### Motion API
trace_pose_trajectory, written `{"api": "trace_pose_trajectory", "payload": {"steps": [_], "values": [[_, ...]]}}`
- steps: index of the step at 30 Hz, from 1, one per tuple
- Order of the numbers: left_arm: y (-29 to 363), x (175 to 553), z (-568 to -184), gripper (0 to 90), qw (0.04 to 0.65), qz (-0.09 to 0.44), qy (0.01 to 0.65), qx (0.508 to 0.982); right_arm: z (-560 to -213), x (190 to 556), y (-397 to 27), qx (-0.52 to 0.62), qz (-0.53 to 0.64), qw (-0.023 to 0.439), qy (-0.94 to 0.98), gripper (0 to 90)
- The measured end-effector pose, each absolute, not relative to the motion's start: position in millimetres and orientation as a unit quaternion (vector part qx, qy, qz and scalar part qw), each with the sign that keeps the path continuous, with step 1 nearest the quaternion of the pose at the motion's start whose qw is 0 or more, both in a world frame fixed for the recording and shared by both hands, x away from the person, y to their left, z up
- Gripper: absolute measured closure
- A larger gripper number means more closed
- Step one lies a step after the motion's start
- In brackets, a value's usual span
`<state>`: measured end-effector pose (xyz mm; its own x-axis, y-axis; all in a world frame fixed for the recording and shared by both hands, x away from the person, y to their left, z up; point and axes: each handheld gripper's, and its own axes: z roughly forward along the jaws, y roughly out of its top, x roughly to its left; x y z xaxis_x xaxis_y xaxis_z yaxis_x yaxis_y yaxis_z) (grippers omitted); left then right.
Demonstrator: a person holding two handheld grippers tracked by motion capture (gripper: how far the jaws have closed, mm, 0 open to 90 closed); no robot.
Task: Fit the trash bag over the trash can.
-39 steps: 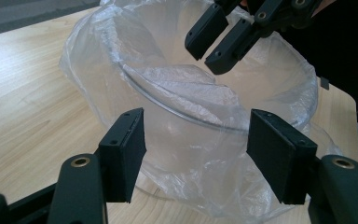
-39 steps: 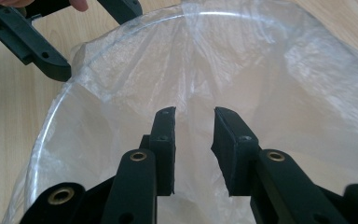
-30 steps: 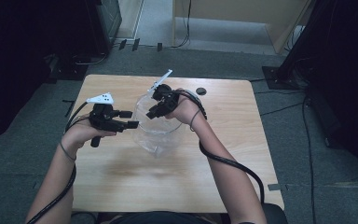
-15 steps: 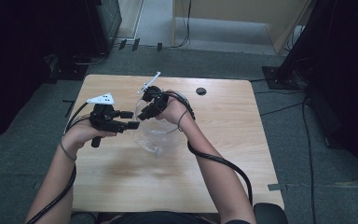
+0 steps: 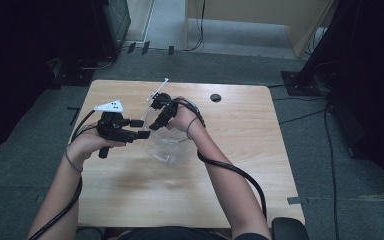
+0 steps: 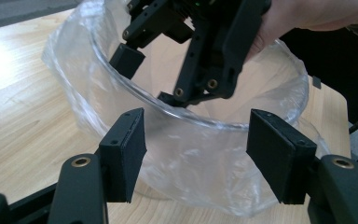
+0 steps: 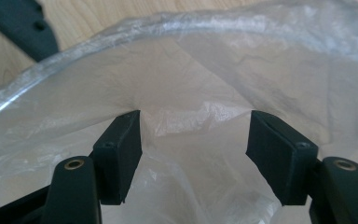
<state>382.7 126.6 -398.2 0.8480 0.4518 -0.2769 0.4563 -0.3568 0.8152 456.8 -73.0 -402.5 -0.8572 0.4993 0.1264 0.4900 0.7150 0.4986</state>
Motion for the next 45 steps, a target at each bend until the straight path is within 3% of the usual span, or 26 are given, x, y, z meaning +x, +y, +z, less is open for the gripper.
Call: {"api": "trace_pose_trajectory", "payload": {"steps": [4,7,9,10,13,18,21,24,28,30,32,37,40,45], "values": [[127,383,-399,36.3,0.496,-0.002,0.277,0.823,-394,454,-76,0.252,0.272,0.012,0.929,33.9],[127,383,-399,36.3,0.496,-0.002,0.279,0.822,-382,453,-81,0.256,0.281,0.014,0.925,37.8],[127,383,-399,36.3,0.496,-0.002,0.28,0.822,-374,452,-87,0.249,0.28,0.014,0.927,48.7],[127,383,-399,36.3,0.496,-0.002,0.28,0.822,-372,452,-90,0.25,0.281,0.01,0.926,61.7],[127,383,-399,36.1,0.497,-0.003,0.279,0.822,-371,454,-101,0.254,0.294,0.009,0.921,70.9],[127,383,-399,36.0,0.498,-0.005,0.279,0.821,-388,461,-111,0.268,0.286,0.026,0.92,59.7],[127,384,-401,36.3,0.492,-0.002,0.281,0.824,-394,462,-114,0.262,0.26,0.038,0.929,48.1],[126,384,-402,36.3,0.49,-0.004,0.28,0.826,-395,458,-112,0.249,0.248,0.027,0.936,30.7],[126,384,-401,36.3,0.493,-0.003,0.282,0.823,-398,454,-111,0.228,0.234,0.024,0.945,27.8],[126,384,-401,36.3,0.493,-0.001,0.282,0.823,-397,453,-110,0.226,0.238,0.016,0.944,32.2],[126,384,-401,36.4,0.493,0.001,0.281,0.823,-394,453,-110,0.235,0.259,-0.004,0.937,46.6],[126,384,-400,36.8,0.497,0.003,0.282,0.82,-380,454,-101,0.267,0.294,-0.023,0.917,65.5],[127,384,-400,36.9,0.5,0.005,0.281,0.819,-380,456,-93,0.269,0.289,-0.026,0.918,68.6],[128,384,-399,37.0,0.501,0.006,0.281,0.819,-382,462,-87,0.278,0.264,-0.021,0.923,66.4]]}}
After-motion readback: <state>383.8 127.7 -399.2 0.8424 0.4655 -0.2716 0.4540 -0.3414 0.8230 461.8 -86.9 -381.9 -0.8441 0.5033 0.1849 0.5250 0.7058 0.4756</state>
